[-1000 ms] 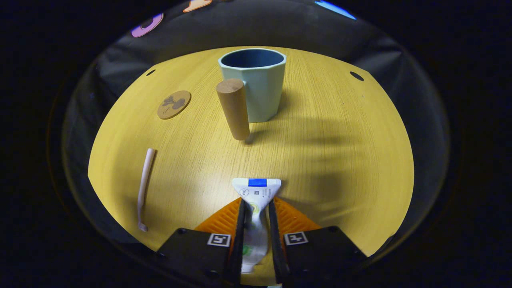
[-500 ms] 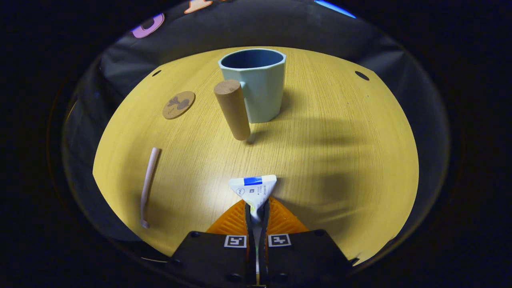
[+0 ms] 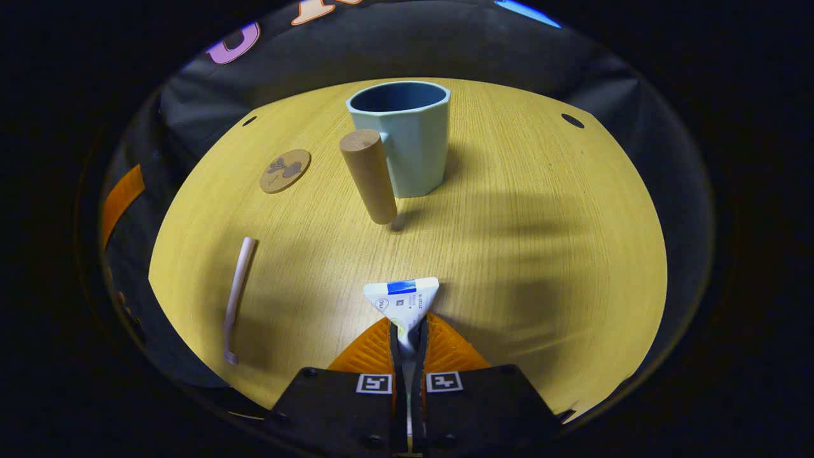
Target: Put the toothbrush and toothpaste on the desktop into the cup, then pick up the cup and place it on the coaster on the desktop.
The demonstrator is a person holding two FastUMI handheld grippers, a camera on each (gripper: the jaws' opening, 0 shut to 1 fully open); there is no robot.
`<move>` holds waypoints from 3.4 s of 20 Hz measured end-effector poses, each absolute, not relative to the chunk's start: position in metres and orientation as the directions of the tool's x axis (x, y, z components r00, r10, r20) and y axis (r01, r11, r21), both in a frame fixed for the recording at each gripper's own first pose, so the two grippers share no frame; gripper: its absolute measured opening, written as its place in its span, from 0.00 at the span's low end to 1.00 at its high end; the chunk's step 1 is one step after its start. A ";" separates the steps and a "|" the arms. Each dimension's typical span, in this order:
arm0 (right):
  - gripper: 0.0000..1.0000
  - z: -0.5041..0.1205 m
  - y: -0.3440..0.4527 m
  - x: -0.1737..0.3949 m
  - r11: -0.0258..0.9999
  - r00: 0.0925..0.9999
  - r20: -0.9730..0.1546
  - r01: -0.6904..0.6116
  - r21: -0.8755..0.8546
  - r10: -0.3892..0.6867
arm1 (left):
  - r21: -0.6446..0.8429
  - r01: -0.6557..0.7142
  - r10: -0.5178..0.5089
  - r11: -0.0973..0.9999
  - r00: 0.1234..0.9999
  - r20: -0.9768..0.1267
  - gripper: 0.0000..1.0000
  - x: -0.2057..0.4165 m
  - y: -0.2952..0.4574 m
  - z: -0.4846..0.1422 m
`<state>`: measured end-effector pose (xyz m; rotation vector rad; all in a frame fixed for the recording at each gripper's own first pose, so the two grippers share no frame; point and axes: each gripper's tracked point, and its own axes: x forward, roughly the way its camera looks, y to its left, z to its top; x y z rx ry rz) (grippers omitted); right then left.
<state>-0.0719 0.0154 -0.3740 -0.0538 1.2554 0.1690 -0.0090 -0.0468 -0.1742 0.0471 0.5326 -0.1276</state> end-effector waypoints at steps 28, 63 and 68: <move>0.05 -0.374 0.017 -0.071 0.980 0.302 -0.939 -0.160 0.121 0.165 | 0.021 0.128 -0.030 0.992 0.389 -0.921 0.95 -0.056 -0.059 -0.302; 0.05 -0.372 0.024 -0.069 0.965 0.279 -0.930 -0.181 0.192 0.238 | -0.039 0.169 -0.088 0.985 0.295 -0.951 0.00 -0.042 -0.083 -0.303; 0.05 -0.372 0.024 -0.070 0.966 0.284 -0.931 -0.185 0.181 0.228 | -0.050 0.170 -0.104 0.984 0.330 -0.938 0.00 -0.042 -0.084 -0.302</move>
